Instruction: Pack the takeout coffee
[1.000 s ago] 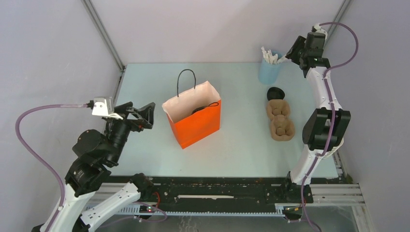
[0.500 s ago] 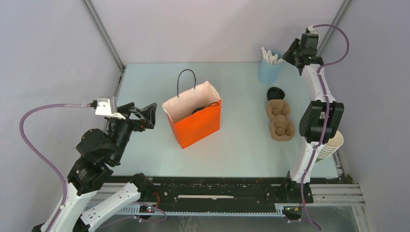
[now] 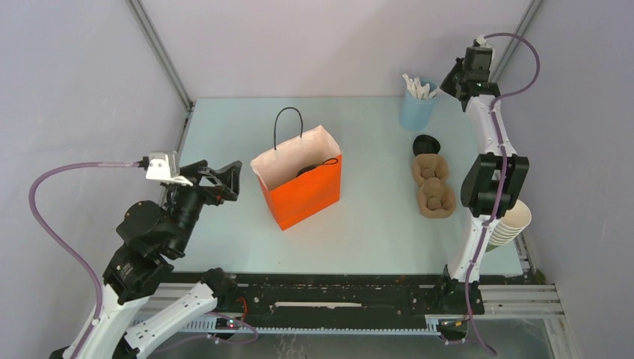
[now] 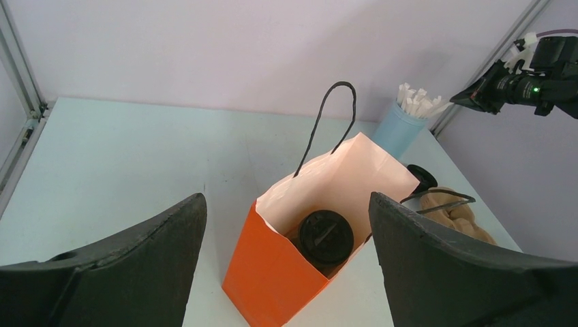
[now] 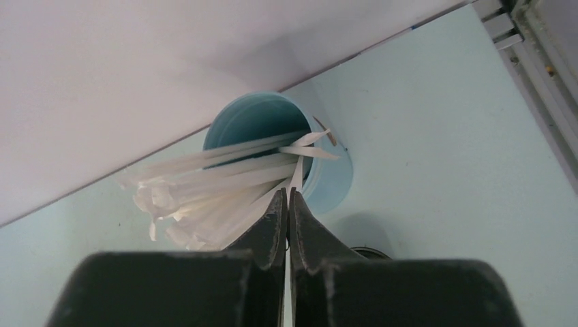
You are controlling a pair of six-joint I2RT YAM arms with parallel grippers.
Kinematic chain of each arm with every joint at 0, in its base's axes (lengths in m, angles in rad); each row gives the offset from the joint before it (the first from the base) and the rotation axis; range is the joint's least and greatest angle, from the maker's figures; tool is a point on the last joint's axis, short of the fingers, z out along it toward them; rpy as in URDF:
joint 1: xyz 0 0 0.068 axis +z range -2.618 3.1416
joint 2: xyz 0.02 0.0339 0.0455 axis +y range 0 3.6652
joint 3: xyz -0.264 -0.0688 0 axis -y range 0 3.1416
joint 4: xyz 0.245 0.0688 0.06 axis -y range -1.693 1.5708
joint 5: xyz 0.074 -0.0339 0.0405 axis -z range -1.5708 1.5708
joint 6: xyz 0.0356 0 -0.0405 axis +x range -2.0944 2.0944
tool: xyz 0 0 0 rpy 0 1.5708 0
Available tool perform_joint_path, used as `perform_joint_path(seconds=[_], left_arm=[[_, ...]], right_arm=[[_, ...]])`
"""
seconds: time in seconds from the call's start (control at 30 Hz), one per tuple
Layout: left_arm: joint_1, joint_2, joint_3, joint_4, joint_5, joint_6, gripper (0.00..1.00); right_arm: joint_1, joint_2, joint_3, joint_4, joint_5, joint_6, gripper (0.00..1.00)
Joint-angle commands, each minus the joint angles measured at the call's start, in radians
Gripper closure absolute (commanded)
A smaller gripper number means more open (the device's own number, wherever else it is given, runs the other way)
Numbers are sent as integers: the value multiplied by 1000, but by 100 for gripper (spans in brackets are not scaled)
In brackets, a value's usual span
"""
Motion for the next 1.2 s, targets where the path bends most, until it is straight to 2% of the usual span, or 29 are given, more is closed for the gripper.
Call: perform_joint_path(seconds=[0.0, 0.13, 0.27, 0.4, 0.57, 0.7, 0.87, 0.93, 1.03, 1.17], left_arm=[[-1, -9, 21, -16, 4, -28, 7], [0, -22, 30, -33, 18, -53, 7], [-1, -47, 35, -55, 26, -83, 7], [-1, -72, 40, -93, 32, -119, 7], [-1, -113, 38, -149, 41, -170, 6], [-2, -145, 40, -191, 45, -205, 6], [-2, -177, 44, -239, 31, -232, 6], [-2, -185, 40, -253, 25, -241, 6], [-2, -195, 34, -266, 19, -254, 6], [-1, -204, 25, -267, 23, -273, 7]], right_arm=[[17, -95, 60, -32, 96, -42, 100], [45, -247, 51, -65, 165, -93, 100], [98, -438, -24, -54, 228, -167, 100], [214, -635, -140, -14, 231, -259, 100], [409, -861, -284, 36, 117, -300, 100], [538, -970, -315, -3, -99, -267, 100], [699, -962, -274, -129, -351, -262, 100], [768, -911, -221, -223, -393, -288, 100], [894, -786, -108, -400, -342, -350, 100], [1004, -642, 15, -495, -167, -407, 100]])
